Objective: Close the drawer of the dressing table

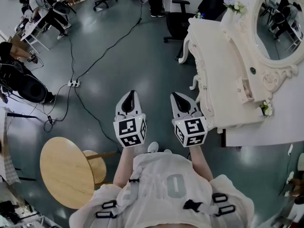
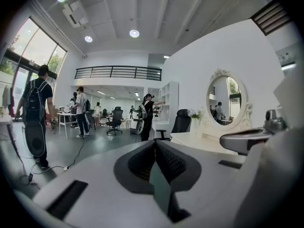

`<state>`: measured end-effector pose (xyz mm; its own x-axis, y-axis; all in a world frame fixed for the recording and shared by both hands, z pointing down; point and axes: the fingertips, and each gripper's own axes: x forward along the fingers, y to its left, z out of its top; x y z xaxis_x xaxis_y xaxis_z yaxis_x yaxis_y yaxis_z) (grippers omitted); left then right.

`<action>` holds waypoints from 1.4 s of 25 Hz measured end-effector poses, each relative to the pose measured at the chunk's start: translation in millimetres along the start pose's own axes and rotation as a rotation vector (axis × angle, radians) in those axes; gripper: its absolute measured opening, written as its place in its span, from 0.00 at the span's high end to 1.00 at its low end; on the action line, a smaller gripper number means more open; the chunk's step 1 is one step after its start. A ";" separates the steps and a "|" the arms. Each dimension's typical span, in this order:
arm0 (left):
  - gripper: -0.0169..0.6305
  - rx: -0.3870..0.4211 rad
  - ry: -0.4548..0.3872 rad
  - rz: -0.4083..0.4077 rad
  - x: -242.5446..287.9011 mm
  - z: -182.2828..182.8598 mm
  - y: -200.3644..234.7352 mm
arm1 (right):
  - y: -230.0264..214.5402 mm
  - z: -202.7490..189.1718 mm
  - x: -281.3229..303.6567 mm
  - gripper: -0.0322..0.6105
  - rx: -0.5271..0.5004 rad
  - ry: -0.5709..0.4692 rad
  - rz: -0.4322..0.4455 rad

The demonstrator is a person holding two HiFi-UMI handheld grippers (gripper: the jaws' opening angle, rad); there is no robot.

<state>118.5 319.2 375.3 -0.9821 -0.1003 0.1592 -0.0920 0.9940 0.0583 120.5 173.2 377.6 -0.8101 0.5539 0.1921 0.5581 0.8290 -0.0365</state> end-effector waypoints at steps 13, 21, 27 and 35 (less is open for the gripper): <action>0.94 -0.017 0.011 -0.003 10.6 -9.3 20.2 | 3.1 -9.5 18.1 0.94 0.063 0.008 -0.012; 0.94 -0.039 0.020 -0.001 17.7 -14.4 51.9 | 21.4 -12.6 43.4 0.94 0.074 0.033 -0.007; 0.94 -0.040 -0.007 -0.016 38.0 -12.8 83.6 | 31.0 -16.0 74.8 0.94 0.050 0.038 -0.031; 0.94 -0.051 -0.014 -0.045 73.3 -8.2 107.9 | 17.9 -14.8 98.8 0.94 0.058 0.041 -0.085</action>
<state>37.9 418.7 401.3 -0.9795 -0.1437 0.1411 -0.1279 0.9851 0.1150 53.1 241.6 410.4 -0.8453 0.4788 0.2370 0.4755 0.8765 -0.0750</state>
